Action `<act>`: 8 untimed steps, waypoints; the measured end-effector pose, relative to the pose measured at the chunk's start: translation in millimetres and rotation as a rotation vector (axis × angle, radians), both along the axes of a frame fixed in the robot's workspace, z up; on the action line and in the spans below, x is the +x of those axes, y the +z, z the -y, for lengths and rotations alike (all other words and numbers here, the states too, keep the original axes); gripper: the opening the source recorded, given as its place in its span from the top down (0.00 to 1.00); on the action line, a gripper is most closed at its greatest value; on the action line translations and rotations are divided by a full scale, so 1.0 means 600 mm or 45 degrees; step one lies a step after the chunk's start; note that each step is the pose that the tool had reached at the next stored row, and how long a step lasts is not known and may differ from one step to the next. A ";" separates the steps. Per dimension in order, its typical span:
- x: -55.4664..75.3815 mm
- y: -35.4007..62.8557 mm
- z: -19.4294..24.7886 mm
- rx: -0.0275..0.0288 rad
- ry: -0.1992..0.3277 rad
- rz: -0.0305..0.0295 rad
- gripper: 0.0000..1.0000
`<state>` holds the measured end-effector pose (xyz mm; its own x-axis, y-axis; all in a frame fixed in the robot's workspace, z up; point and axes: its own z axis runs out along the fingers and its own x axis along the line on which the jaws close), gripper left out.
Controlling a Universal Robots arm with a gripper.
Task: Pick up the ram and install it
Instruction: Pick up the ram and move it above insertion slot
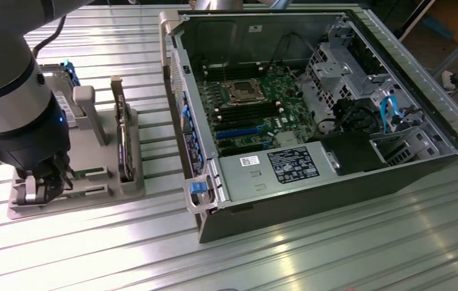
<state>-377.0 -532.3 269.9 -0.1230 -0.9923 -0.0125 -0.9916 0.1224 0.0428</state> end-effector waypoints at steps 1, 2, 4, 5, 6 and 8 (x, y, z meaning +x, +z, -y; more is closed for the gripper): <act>0.000 -0.003 0.0007 0.0000 0.000 -0.0001 0.76; 0.000 -0.006 0.0013 0.0000 0.000 0.0000 0.76; 0.000 -0.011 0.0022 0.0000 0.000 0.0000 0.76; 0.000 -0.014 0.0026 0.0000 0.000 0.0000 0.76; 0.000 -0.016 0.0028 0.0001 0.000 0.0001 0.76; 0.000 -0.019 0.0030 -0.0001 0.000 -0.0001 0.76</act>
